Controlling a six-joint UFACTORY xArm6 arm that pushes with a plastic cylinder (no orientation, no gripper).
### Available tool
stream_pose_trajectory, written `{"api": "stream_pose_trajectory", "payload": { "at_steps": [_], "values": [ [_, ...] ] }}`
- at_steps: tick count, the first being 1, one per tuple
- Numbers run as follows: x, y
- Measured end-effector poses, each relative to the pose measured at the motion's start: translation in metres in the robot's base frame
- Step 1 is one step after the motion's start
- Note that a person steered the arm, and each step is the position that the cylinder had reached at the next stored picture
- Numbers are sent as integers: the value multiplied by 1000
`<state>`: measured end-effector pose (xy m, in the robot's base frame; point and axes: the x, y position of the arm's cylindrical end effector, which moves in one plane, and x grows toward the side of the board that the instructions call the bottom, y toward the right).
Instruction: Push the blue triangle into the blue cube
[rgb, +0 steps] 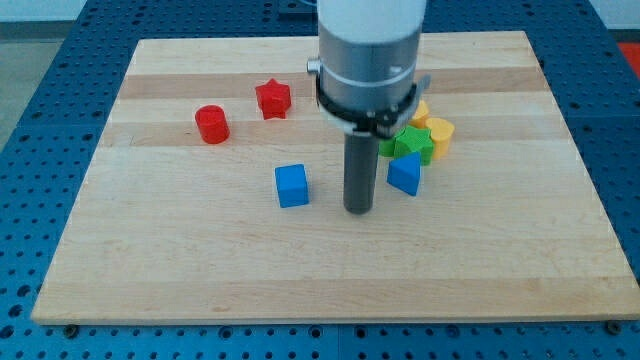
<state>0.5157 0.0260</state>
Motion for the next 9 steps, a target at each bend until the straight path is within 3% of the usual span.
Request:
{"api": "stream_pose_trajectory", "payload": {
  "at_steps": [1, 2, 6, 8, 9],
  "values": [
    [26, 31],
    [19, 66],
    [-52, 113],
    [-52, 98],
    [-52, 59]
  ]
}}
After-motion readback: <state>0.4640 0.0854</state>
